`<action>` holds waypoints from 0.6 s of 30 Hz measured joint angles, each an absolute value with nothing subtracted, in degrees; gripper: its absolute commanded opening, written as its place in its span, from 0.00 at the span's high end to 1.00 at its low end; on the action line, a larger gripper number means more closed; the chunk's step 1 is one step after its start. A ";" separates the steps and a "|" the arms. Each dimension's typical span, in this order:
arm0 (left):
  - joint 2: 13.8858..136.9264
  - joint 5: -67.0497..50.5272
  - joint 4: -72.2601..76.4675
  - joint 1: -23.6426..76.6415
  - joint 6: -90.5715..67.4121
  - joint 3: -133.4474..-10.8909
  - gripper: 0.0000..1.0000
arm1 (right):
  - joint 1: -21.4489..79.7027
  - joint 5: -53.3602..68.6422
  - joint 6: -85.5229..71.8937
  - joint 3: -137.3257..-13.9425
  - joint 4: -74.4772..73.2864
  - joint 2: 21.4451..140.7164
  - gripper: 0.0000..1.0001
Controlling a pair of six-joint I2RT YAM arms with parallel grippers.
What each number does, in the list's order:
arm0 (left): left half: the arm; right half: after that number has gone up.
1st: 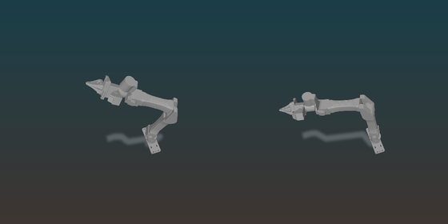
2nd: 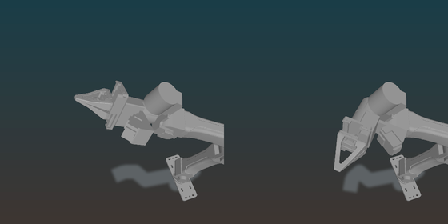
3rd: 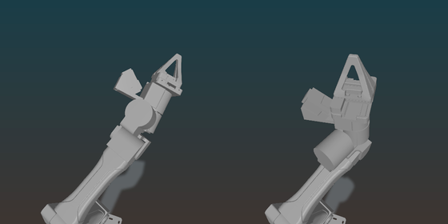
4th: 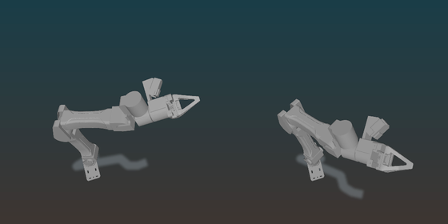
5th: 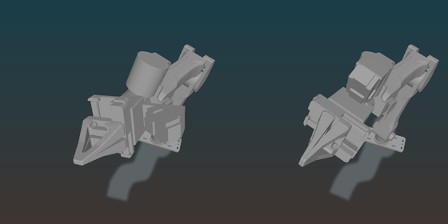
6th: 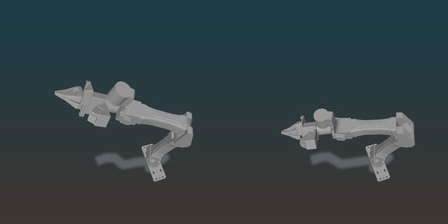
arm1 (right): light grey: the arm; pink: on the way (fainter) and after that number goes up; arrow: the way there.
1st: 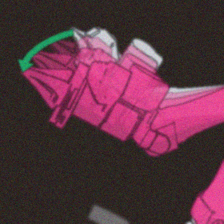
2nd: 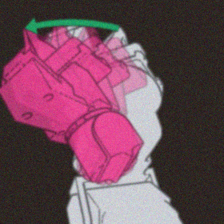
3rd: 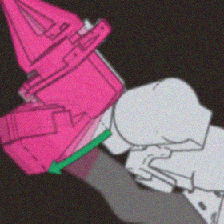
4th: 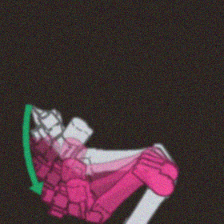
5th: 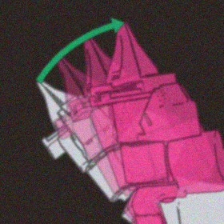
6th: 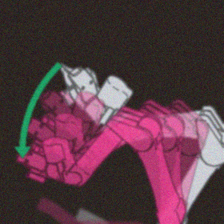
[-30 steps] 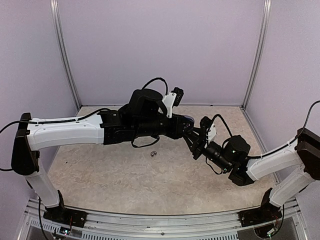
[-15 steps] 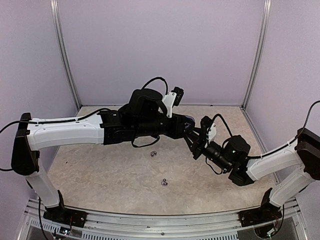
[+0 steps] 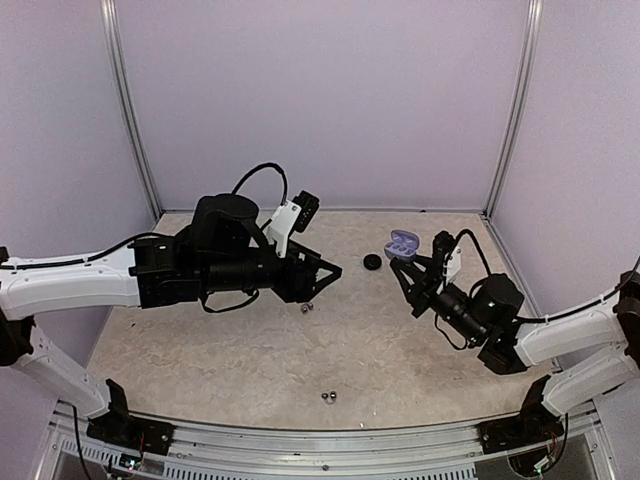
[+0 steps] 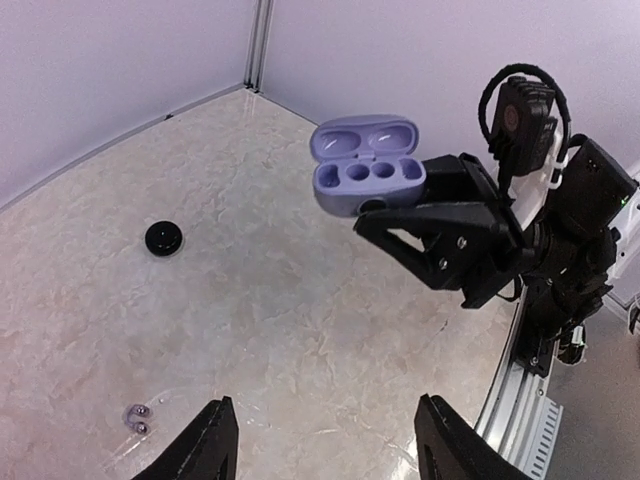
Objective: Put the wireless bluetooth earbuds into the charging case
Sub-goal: Adjust the right earbud at the corner of the board.
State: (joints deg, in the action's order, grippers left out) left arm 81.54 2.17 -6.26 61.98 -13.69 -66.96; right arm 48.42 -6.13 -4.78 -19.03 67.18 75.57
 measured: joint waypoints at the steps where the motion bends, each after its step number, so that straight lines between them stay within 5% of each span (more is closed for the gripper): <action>1: 79.92 2.04 -6.61 61.87 -14.33 -64.79 0.41 | 48.05 -6.00 -4.99 -18.35 66.13 73.89 1.00; 18: 83.96 2.66 -6.20 76.69 -28.71 -41.85 0.55 | 47.11 -3.66 -5.93 -13.80 51.68 57.34 1.00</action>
State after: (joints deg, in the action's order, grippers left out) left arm 83.96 2.66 -6.20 76.69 -28.71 -41.85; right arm 47.11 -3.66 -5.93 -13.80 51.68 57.34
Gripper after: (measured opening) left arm 0.489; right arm 0.268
